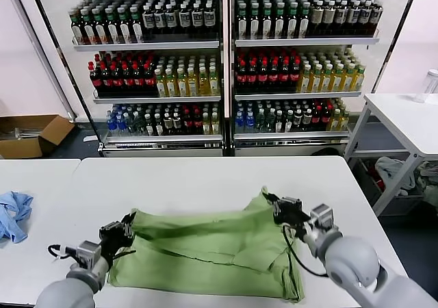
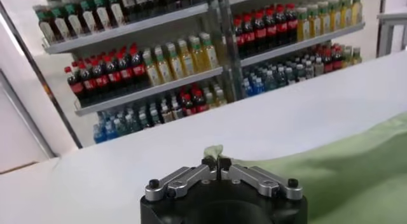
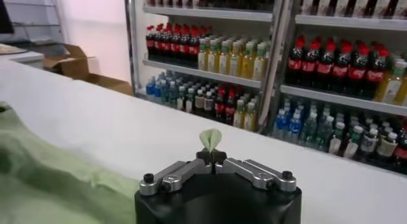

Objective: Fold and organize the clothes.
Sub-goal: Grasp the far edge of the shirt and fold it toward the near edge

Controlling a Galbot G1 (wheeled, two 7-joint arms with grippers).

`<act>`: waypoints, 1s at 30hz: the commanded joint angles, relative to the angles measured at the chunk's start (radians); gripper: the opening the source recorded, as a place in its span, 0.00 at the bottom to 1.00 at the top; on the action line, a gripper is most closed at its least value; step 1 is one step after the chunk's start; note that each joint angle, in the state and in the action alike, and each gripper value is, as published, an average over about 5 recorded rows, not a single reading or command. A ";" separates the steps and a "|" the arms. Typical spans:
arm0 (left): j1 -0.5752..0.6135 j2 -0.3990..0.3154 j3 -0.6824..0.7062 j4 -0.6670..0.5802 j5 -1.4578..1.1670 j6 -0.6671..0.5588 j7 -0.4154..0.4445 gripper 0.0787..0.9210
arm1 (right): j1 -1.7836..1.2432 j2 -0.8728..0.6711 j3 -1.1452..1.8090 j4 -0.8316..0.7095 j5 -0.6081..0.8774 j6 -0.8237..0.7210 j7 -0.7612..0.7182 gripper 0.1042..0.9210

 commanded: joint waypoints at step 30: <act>0.276 -0.014 -0.012 -0.109 0.246 0.065 -0.171 0.43 | -0.488 0.132 0.051 0.145 -0.219 0.234 0.548 0.43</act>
